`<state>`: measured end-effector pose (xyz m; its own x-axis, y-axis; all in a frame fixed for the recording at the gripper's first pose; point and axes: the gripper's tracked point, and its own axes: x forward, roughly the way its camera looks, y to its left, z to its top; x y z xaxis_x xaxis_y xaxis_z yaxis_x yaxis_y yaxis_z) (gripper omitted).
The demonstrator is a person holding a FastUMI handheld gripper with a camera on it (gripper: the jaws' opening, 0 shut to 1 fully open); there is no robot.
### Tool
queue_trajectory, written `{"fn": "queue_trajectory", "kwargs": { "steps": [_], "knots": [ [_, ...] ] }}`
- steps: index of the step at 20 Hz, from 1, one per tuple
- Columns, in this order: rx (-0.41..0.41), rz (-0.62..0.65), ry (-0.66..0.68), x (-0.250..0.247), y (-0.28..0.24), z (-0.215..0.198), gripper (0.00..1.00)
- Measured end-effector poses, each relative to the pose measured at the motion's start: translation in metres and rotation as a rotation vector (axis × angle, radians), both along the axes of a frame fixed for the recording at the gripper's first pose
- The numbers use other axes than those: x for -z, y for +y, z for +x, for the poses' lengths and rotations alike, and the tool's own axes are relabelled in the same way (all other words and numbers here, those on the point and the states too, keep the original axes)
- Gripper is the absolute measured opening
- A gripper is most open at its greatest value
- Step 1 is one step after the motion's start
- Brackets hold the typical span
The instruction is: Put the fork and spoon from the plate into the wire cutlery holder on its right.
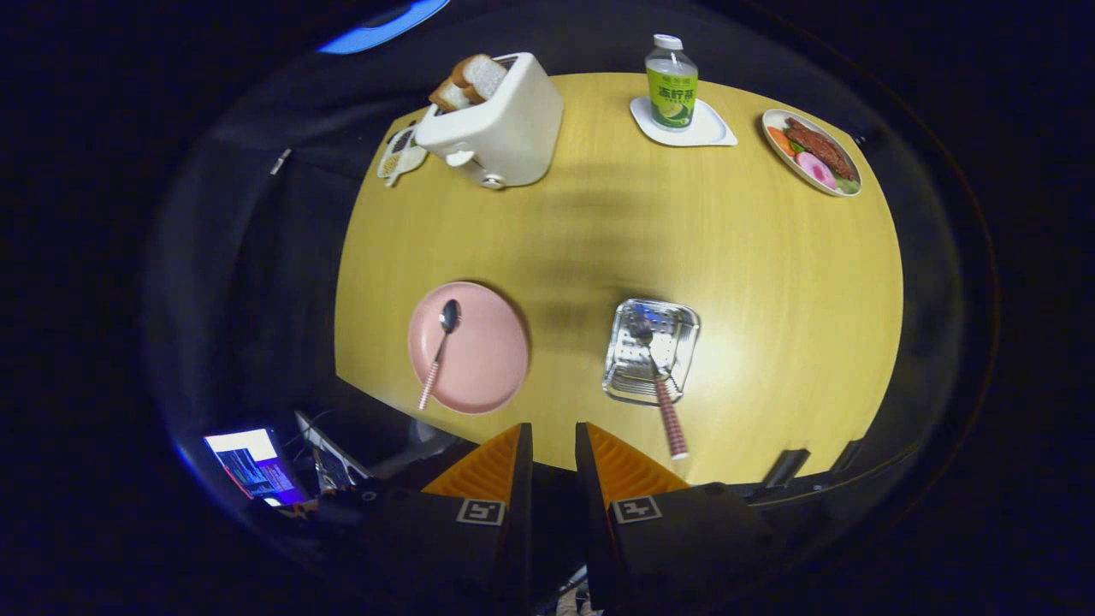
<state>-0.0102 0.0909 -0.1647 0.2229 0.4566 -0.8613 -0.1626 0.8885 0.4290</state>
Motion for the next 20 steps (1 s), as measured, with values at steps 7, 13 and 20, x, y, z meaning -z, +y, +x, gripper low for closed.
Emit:
{"fn": "queue_trajectory", "kwargs": {
  "steps": [7, 13, 20],
  "knots": [
    [0.003, 0.126, 0.048, 0.023, 0.129, -0.036, 0.53],
    [0.082, 0.177, 0.16, 0.089, 0.202, -0.033, 0.53],
    [0.143, 0.104, 0.204, 0.149, 0.232, -0.025, 0.53]
  ]
}}
